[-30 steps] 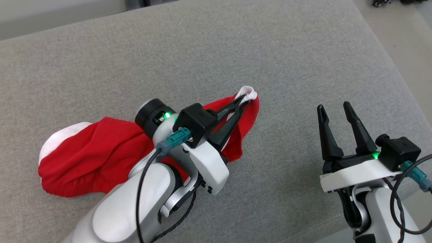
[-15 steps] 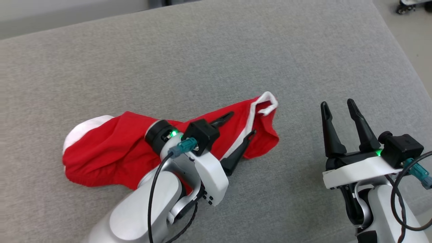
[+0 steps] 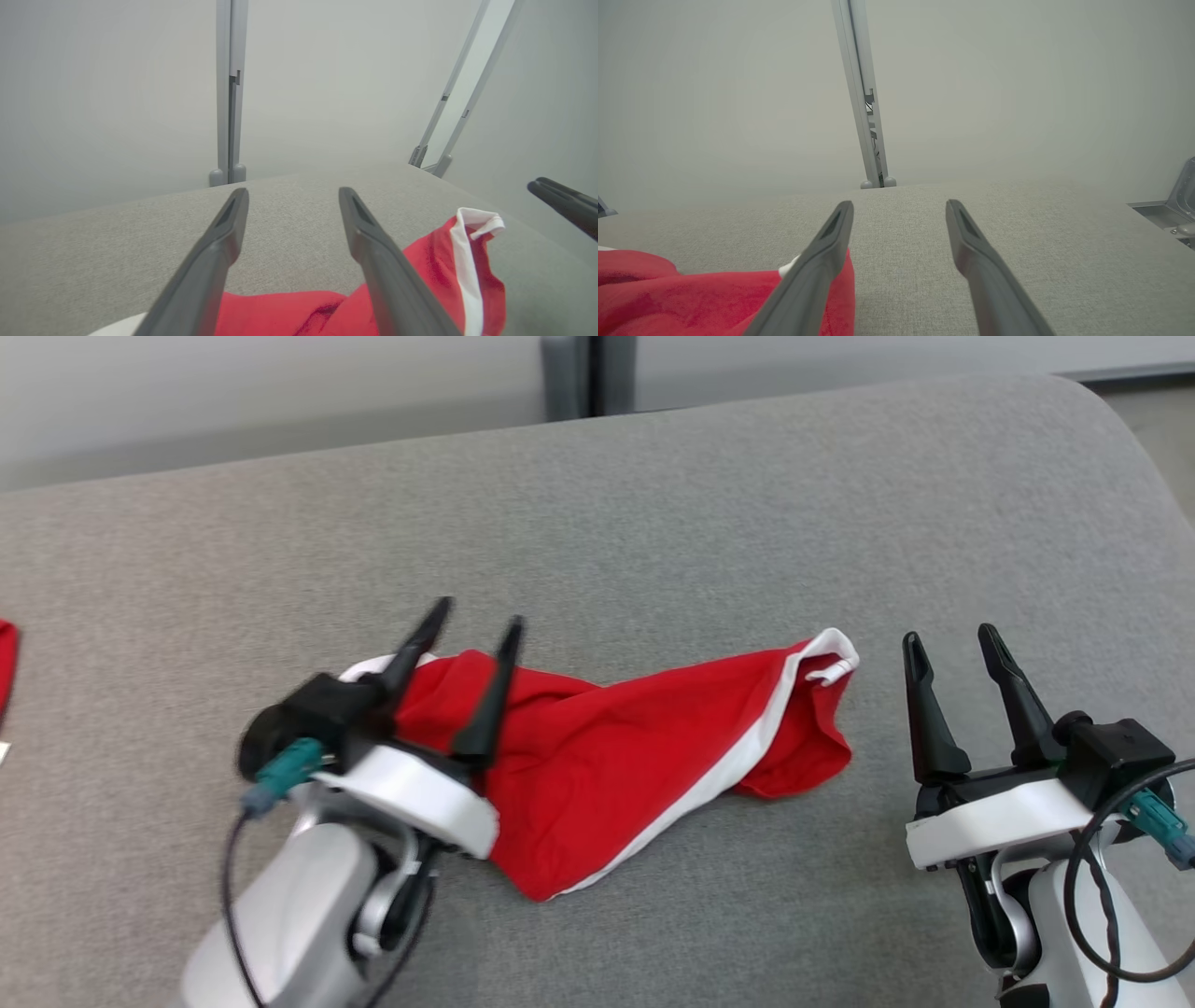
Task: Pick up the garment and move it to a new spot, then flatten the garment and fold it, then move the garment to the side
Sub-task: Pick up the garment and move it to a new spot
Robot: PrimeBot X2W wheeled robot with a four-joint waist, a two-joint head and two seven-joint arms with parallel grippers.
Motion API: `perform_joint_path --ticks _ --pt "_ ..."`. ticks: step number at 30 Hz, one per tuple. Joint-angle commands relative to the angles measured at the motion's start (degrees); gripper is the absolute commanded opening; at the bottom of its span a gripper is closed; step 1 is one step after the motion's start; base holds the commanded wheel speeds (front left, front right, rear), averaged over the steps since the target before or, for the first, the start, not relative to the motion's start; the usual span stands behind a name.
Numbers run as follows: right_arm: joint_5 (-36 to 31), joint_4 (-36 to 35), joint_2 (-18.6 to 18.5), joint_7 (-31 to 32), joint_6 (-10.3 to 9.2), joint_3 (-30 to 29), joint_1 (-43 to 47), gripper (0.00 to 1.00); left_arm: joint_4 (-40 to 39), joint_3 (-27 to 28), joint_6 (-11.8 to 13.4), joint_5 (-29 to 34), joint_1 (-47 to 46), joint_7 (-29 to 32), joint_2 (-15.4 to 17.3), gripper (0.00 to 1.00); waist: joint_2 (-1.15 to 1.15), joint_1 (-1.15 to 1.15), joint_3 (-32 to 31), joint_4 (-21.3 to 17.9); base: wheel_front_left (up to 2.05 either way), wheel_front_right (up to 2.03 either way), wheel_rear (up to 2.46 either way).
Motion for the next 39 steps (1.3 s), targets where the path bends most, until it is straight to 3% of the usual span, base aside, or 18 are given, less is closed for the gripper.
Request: perform_joint_path --ticks 1,12,18,39 --pt "-0.6 -0.2 -0.4 0.3 0.13 -0.3 0.8 1.0 -0.2 2.2 1.2 -0.7 1.5 -0.9 1.5 1.0 0.0 0.0 -1.2 1.7 0.0 0.0 0.0" --pt "-1.9 -1.3 -0.4 2.1 0.13 -1.4 2.3 1.0 -1.6 12.9 4.8 -4.1 10.6 -2.6 8.6 1.0 0.0 0.0 -3.5 4.8 0.0 0.0 0.0" --pt "-2.4 -2.0 -0.4 3.1 0.13 -2.4 4.0 1.0 -4.4 15.2 5.2 -3.6 15.3 -2.7 10.6 1.0 0.0 0.0 -5.4 5.7 0.0 0.0 0.0" --pt "-3.3 -7.7 -0.8 7.4 0.13 -4.6 12.4 1.0 -10.5 14.4 6.0 -2.2 24.6 -2.8 10.1 1.0 0.0 0.0 -12.0 6.3 0.0 0.0 0.0"
